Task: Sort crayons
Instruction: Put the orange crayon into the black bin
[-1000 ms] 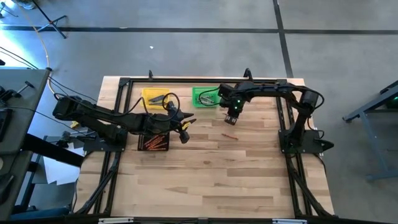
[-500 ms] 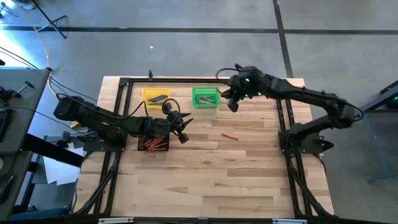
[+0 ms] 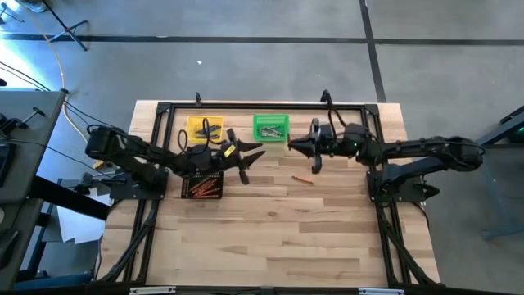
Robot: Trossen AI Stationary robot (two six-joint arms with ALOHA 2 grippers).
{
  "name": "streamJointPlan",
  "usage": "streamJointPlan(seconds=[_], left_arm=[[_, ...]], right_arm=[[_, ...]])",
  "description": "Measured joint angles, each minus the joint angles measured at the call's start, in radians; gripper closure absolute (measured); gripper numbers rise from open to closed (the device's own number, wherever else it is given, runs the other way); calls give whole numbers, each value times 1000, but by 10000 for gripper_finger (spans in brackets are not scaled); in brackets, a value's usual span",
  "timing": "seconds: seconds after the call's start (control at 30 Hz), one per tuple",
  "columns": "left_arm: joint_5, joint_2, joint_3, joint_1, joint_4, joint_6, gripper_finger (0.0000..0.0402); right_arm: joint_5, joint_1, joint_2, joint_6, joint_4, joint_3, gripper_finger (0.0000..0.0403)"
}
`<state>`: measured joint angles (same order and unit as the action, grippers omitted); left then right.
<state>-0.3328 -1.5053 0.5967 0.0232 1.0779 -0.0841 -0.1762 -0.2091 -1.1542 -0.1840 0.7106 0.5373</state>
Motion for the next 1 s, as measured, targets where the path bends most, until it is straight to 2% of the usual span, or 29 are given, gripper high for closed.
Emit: streamJointPlan(seconds=[0.13, 0.3, 0.5, 0.63, 0.87, 1.0], left_arm=[[19, -65, 66, -5, 42, -5, 300], [20, -105, 135, 4, 43, -49, 300], [21, -124, 165, 2, 42, -49, 300], [26, -124, 169, -9, 42, -18, 299], [176, -134, 183, -31, 29, 69, 274], [197, -133, 201, -31, 16, 73, 251]], right_arm=[[15, 49, -17, 7, -16, -3, 400], [34, 55, -17, 8, -43, -1, 400], [67, 62, -18, 13, -83, -1, 400], [67, 81, -17, 77, -85, 0, 400], [99, 100, -17, 122, -84, 0, 400], [114, 101, -17, 124, -84, 0, 400]])
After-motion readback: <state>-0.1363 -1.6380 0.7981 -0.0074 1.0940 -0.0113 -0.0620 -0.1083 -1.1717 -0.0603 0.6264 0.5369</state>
